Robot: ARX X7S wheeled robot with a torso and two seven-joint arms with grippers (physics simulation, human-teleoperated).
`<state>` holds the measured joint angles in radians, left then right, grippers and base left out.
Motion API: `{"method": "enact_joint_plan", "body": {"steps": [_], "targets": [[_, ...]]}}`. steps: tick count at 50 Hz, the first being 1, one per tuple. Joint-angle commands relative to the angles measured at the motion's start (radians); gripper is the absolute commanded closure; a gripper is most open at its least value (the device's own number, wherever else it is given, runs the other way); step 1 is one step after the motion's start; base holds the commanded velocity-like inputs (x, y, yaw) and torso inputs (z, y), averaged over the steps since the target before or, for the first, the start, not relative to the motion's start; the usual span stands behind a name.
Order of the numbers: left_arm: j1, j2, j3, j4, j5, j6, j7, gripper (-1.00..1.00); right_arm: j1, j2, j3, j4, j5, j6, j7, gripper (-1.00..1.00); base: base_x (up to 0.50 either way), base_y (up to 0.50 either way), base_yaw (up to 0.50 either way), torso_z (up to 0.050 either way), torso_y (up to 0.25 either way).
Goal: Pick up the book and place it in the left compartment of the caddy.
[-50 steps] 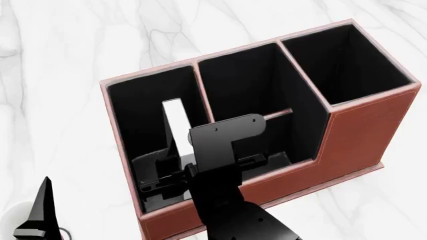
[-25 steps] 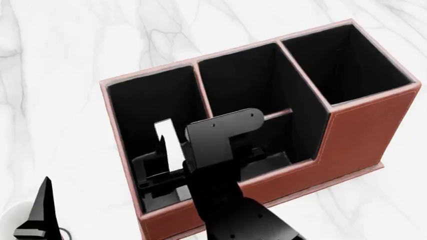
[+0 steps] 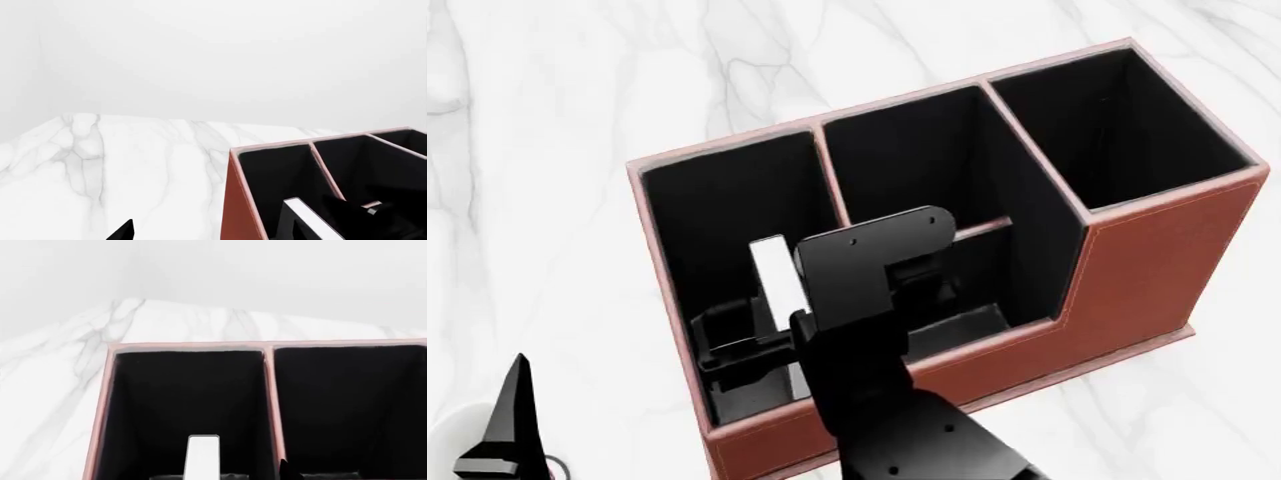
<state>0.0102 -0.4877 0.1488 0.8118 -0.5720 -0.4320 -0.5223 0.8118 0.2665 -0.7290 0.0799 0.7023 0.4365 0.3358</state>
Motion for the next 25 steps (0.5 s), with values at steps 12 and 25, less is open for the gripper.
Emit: {"method": "enact_joint_plan", "body": {"steps": [12, 25], "targets": [[0.008, 0.018, -0.015, 0.007, 0.017, 0.041, 0.021, -1.0, 0.006, 0.038, 0.044, -0.166, 0.019, 0.051, 0.043, -1.0, 0.0, 0.0, 0.0, 0.0, 0.0], [0.006, 0.012, -0.015, 0.018, 0.011, 0.035, 0.012, -1.0, -0.07, 0.121, 0.055, -0.372, 0.033, 0.077, 0.134, -1.0, 0.0, 0.0, 0.0, 0.0, 0.0]]}}
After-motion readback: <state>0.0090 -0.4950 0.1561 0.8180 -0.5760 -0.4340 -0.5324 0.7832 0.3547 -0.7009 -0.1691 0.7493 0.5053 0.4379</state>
